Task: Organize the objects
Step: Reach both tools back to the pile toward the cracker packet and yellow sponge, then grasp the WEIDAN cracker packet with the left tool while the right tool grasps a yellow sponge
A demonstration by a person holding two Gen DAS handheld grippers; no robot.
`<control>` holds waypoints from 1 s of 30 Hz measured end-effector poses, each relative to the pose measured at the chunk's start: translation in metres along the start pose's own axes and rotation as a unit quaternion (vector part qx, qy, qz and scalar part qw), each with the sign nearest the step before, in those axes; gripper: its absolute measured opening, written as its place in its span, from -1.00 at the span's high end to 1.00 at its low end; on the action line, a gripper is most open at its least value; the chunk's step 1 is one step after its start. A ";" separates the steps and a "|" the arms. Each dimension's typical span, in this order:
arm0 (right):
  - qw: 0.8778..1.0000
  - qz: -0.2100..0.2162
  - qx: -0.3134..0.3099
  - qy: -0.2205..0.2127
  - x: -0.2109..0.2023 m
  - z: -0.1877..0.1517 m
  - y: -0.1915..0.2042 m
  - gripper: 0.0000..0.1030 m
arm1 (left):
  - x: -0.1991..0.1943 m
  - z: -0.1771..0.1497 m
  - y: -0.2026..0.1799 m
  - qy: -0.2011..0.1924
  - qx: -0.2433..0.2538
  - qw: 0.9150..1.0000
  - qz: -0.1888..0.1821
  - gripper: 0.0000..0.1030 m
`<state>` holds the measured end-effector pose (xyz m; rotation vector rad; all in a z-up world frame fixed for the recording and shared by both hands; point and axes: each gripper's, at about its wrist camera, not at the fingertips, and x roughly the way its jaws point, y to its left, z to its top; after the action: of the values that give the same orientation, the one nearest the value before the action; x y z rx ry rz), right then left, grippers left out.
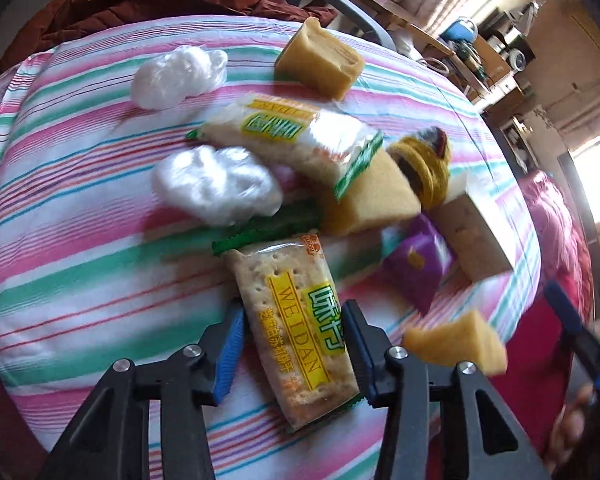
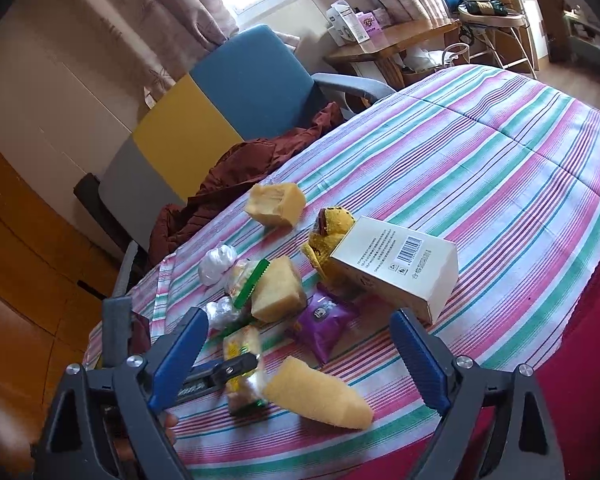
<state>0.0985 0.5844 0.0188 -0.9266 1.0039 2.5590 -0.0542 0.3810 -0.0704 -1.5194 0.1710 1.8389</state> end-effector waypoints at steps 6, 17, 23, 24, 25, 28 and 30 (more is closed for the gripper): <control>0.999 -0.028 -0.019 0.021 0.009 0.000 0.006 -0.81 | -0.017 -0.027 0.002 -0.003 0.045 0.999 0.015 0.04; 0.991 -0.055 -0.072 0.097 0.034 -0.004 0.020 -0.81 | -0.018 -0.037 -0.007 -0.017 0.063 0.995 0.071 -0.17; 0.973 -0.083 -0.140 0.166 0.056 -0.012 0.037 -0.81 | -0.019 -0.049 -0.007 -0.054 0.106 0.990 0.077 -0.03; 0.969 -0.089 -0.150 0.176 0.060 -0.014 0.039 -0.81 | -0.021 -0.051 -0.004 -0.059 0.104 0.990 0.074 0.00; 0.965 -0.099 -0.159 0.185 0.064 -0.016 0.041 -0.80 | -0.020 -0.049 -0.002 -0.062 0.100 0.991 0.071 0.00; 0.949 -0.119 -0.194 0.217 0.074 -0.022 0.046 -0.78 | -0.026 -0.053 0.006 -0.076 0.089 0.991 0.061 0.03; 0.939 -0.135 -0.212 0.234 0.079 -0.024 0.048 -0.70 | -0.030 -0.057 0.010 -0.080 0.087 0.991 0.060 0.03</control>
<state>0.0284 0.5320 -0.0196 -1.7145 0.3656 2.4037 -0.0136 0.3306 -0.0634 -1.2598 0.3428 1.9768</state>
